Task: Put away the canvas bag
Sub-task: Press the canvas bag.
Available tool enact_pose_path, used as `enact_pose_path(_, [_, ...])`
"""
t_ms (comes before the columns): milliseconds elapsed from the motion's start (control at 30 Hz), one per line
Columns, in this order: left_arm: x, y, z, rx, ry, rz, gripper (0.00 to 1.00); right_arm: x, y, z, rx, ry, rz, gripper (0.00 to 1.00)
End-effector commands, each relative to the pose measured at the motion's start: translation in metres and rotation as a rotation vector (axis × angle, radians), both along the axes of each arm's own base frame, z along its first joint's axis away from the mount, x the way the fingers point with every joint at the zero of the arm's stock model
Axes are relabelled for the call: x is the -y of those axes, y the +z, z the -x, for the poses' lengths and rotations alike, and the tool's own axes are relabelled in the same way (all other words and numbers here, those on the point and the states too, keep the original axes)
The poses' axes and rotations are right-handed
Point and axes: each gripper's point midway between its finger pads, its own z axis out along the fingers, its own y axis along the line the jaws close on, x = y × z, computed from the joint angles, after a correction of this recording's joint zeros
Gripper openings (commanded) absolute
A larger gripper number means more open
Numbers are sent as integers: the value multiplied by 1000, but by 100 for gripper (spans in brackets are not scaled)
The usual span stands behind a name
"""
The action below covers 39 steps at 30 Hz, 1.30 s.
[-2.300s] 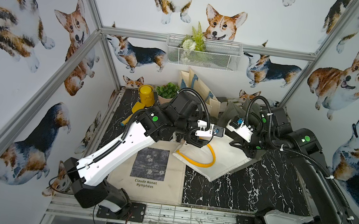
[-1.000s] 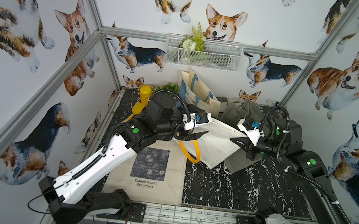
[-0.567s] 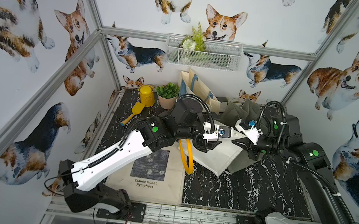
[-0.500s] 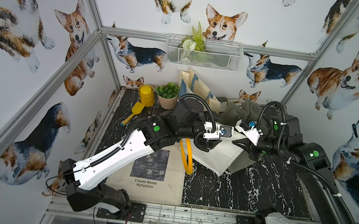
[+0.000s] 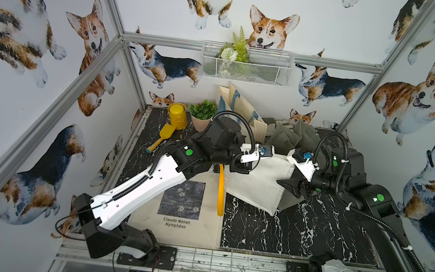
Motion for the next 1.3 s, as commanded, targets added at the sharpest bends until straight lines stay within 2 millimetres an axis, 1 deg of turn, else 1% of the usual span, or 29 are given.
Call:
enact_pose_path(0, [2,53,6,-14,-71,279,0,-11,15,-4,22,6,-121,74])
enact_pose_path(67, [-6,62,11,-30,-104,359,0,-16,17,-11,34,-8,-183,80])
enact_pose_path(133, [-12,66,12,-47,-120,406,0,-22,17,-16,48,3,-231,82])
enact_pose_path(233, [-20,72,11,-57,-113,455,0,-27,16,-24,41,1,-260,79])
enact_pose_path(300, [-28,77,8,-49,-93,484,0,-27,12,-28,36,-8,-256,76])
enact_pose_path(333, [-33,78,6,-50,-84,501,0,-27,10,-28,37,-13,-252,72])
enact_pose_path(400, [-44,84,3,-60,-78,551,0,-26,9,-27,52,-14,-256,64])
enact_pose_path(467, [-54,86,0,-68,-71,588,0,-25,12,-26,79,-11,-274,44])
enact_pose_path(567, [-57,70,-4,-77,-41,526,0,-25,22,-22,119,-2,-302,22])
enact_pose_path(600, [-57,65,-4,-79,-34,503,0,-25,24,-22,125,0,-305,16])
enact_pose_path(633, [-57,60,-5,-88,-29,481,0,-25,24,-22,126,1,-304,6])
enact_pose_path(667, [-57,57,-6,-102,-22,471,0,-25,23,-22,120,2,-297,0])
enact_pose_path(733, [-57,53,-7,-123,-19,463,10,-25,20,-21,104,9,-280,0])
enact_pose_path(767, [-56,52,-7,-130,-20,458,18,-25,18,-20,94,14,-273,0])
enact_pose_path(833, [-53,50,-4,-147,-38,441,55,-27,17,-18,78,30,-260,0])
enact_pose_path(867, [-51,50,-2,-148,-46,431,64,-27,18,-17,75,36,-255,0])
enact_pose_path(900, [-48,51,-1,-140,-50,414,69,-27,17,-16,70,44,-245,0])
enact_pose_path(1033, [-30,50,4,-101,-78,305,79,-26,7,-12,45,72,-186,0])
enact_pose_path(1133, [-19,54,3,-91,-102,294,82,-26,4,-10,24,90,-148,0])
enact_pose_path(1267, [-8,59,0,-78,-128,290,82,-23,0,-11,33,85,-111,0])
